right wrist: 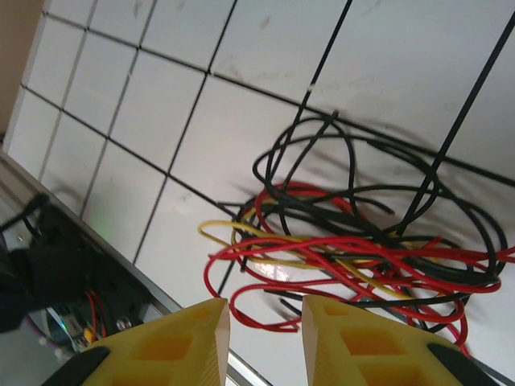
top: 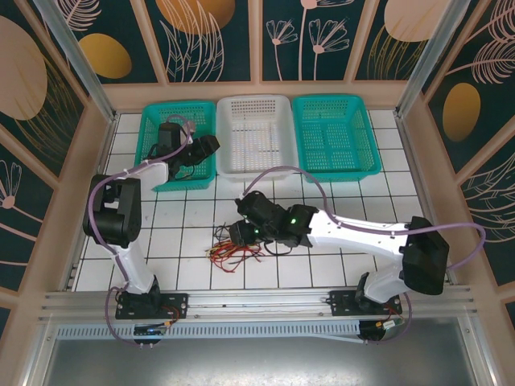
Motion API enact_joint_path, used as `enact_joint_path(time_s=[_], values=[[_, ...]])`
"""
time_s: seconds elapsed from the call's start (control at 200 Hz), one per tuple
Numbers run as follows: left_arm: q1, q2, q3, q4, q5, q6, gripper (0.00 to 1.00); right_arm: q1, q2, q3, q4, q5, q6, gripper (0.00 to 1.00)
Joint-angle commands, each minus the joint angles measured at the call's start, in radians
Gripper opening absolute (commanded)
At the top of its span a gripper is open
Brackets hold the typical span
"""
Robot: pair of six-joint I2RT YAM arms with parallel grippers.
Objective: Untangle the cables
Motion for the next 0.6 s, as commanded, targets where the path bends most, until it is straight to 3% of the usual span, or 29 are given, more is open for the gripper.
enact_joint_path(time_s=[0.0,0.14,0.37,0.475,0.596], values=[[-0.003,0.022,0.064,0.042,0.035,-0.004,0.56,0.017,0.024,0.021,-0.016,-0.077,-0.056,0.29],[-0.003,0.022,0.148,-0.076,-0.018,0.076,0.58,0.048,0.085,0.047,-0.047,-0.129,-0.107,0.30],[-0.003,-0.118,0.210,-0.288,-0.221,0.191,0.78,0.071,0.165,0.046,-0.038,-0.176,-0.144,0.36],[-0.003,-0.247,0.139,-0.364,-0.290,0.211,0.79,0.061,0.203,0.042,-0.016,-0.164,-0.146,0.38],[-0.003,-0.448,-0.072,-0.400,-0.416,0.185,0.85,0.026,0.228,0.036,0.009,-0.142,-0.142,0.37]])
